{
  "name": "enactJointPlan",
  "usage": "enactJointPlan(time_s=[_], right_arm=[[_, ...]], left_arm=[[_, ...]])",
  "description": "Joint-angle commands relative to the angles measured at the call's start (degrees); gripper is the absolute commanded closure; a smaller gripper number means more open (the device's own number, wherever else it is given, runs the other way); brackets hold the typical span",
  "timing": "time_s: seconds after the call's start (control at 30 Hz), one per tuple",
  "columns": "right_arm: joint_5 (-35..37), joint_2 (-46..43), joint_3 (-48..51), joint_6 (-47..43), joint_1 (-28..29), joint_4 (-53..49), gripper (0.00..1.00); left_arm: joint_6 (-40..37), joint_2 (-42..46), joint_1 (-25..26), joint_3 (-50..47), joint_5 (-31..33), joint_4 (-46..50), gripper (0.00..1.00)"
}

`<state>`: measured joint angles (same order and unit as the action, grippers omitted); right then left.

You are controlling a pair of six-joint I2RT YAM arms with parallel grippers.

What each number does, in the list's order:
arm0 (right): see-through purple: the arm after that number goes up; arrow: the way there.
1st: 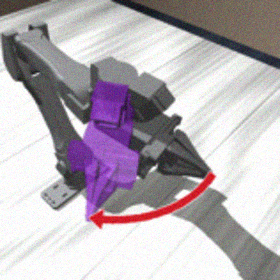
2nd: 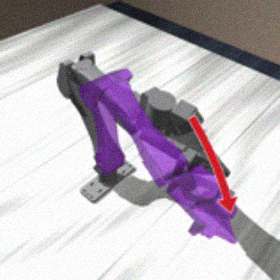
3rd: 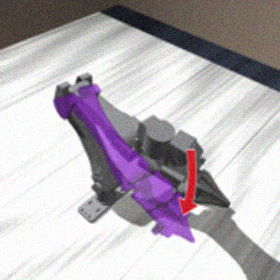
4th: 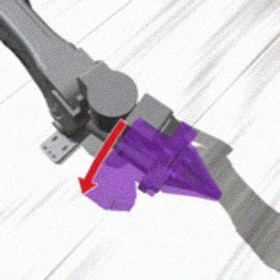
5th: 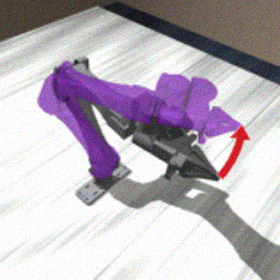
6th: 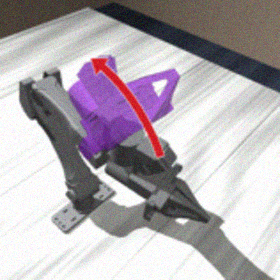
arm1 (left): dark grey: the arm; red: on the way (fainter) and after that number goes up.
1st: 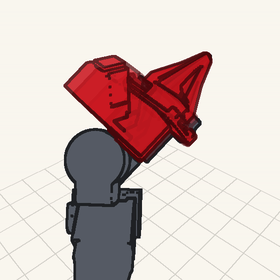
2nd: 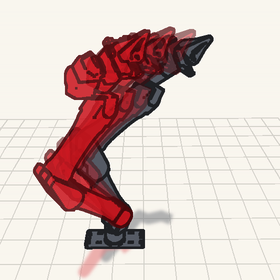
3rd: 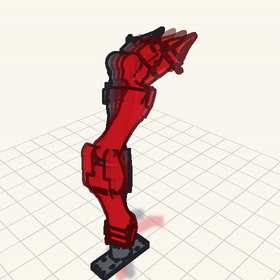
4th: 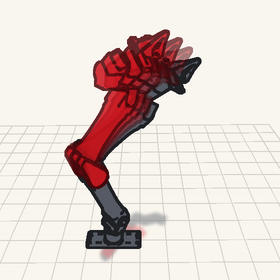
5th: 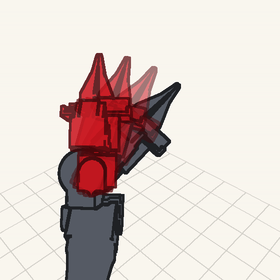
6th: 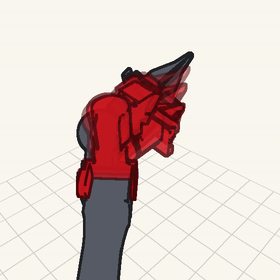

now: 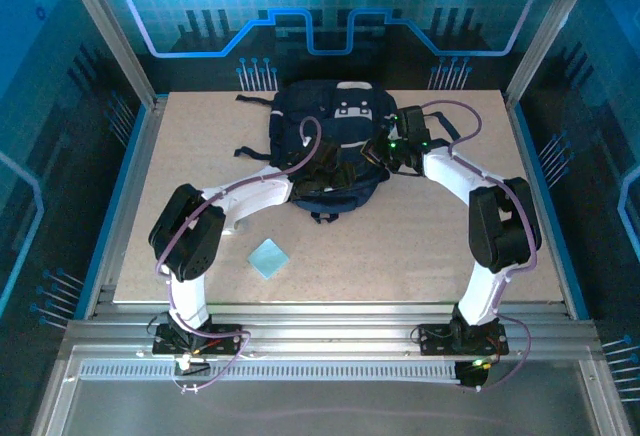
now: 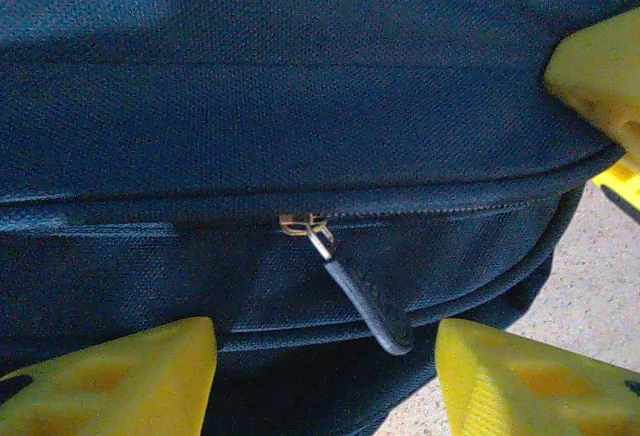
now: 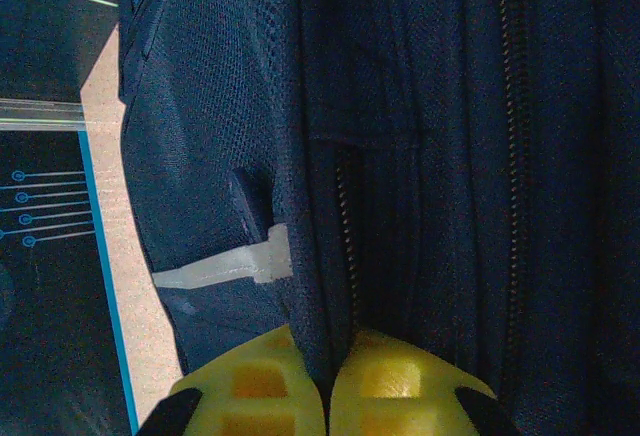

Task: Pack the student bag

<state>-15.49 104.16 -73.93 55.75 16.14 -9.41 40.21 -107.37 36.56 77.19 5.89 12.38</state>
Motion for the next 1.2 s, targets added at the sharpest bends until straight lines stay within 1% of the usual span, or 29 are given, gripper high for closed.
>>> enactJointPlan(time_s=[0.0, 0.17, 0.23, 0.4, 0.57, 0.67, 0.8, 0.83, 0.9, 1.03, 1.17], right_arm=[[-2.1, -3.0, -0.9, -0.3, 0.9, 3.6, 1.0], [-2.8, -2.9, -0.5, 0.2, 1.2, 5.0, 1.0], [-3.0, -2.8, -0.9, 0.2, 1.6, 5.1, 1.0], [-4.0, -2.8, -0.8, 0.8, 2.0, 6.3, 1.0], [-3.8, -3.3, -1.1, 0.4, 2.1, 6.4, 1.0], [-3.7, -3.3, -1.5, 0.3, 2.1, 6.5, 1.0], [-3.5, -3.1, -1.9, -0.1, 2.1, 6.3, 1.0], [-3.3, -3.0, -2.0, -0.2, 1.9, 6.0, 1.0], [-3.4, -3.1, -1.8, -0.3, 1.5, 5.8, 1.0], [-3.1, -3.6, -1.0, -0.4, 0.0, 5.6, 1.0], [-2.5, -4.7, -0.7, -1.3, -1.3, 4.8, 1.0]], left_arm=[[0.6, 0.4, 0.8, 2.6, 2.3, -0.9, 0.41], [-1.5, -1.0, 1.1, 5.2, 4.7, 2.3, 0.43], [-2.6, -2.6, 1.2, 6.1, 5.8, 2.9, 0.43], [-3.2, -7.3, 1.3, 9.1, 6.3, 5.2, 0.46], [-3.4, -8.9, 1.3, 8.9, 7.0, 5.5, 0.52], [-3.7, -8.8, 1.3, 8.0, 7.7, 5.4, 0.57], [-3.8, -8.7, 0.9, 7.7, 8.3, 5.5, 0.76], [-3.7, -8.5, 0.7, 7.6, 8.0, 5.5, 0.78], [-3.7, -7.8, 0.6, 7.1, 7.7, 5.5, 0.8], [-4.5, -4.8, 0.3, 5.1, 7.5, 7.1, 0.78], [-6.5, -0.2, -0.9, 1.0, 9.4, 10.4, 0.68]])
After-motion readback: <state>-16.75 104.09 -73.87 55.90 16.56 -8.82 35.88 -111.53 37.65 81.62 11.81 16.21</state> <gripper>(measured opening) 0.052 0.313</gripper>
